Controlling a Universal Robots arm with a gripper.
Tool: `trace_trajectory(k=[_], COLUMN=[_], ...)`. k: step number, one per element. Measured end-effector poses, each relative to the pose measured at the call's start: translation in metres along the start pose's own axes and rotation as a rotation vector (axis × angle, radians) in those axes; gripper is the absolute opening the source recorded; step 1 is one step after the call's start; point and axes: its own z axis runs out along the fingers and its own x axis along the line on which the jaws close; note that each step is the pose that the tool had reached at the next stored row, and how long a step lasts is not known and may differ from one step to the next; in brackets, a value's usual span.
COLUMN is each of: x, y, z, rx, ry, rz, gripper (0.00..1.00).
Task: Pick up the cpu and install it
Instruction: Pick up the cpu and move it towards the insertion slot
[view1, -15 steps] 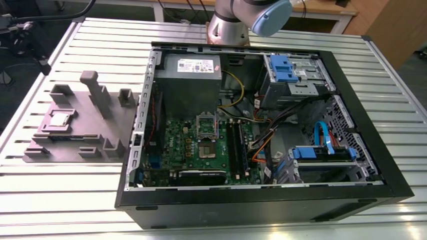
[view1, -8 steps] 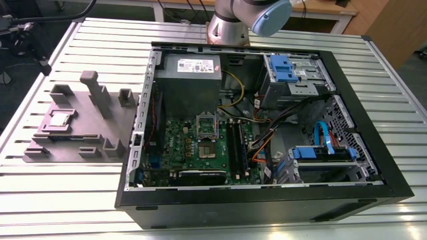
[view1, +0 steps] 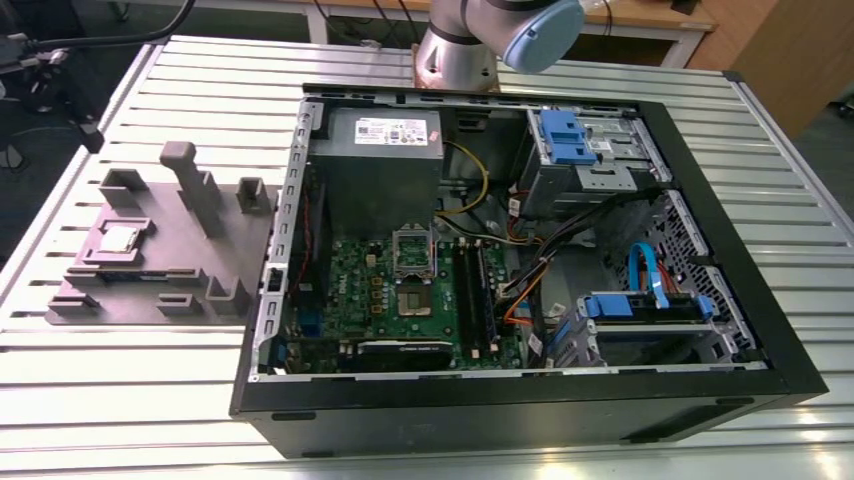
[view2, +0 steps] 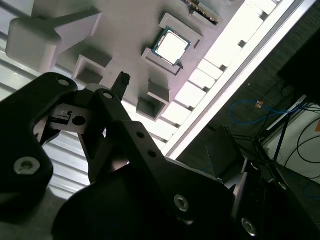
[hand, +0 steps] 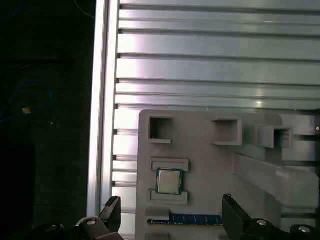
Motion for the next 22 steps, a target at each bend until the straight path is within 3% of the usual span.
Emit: trace_trajectory(k=[10,12,22], x=[0.0,0.0,-0.0001], y=[-0.0001,-0.0005,-0.0007], z=[0.0022,0.008,0.0123], rx=[0.0,-0.0017,-0.0017], ry=[-0.0001,-0.0001,0.0002], rz=[0.0,0.0,0.0], gripper=[0.88,0.88,0.88])
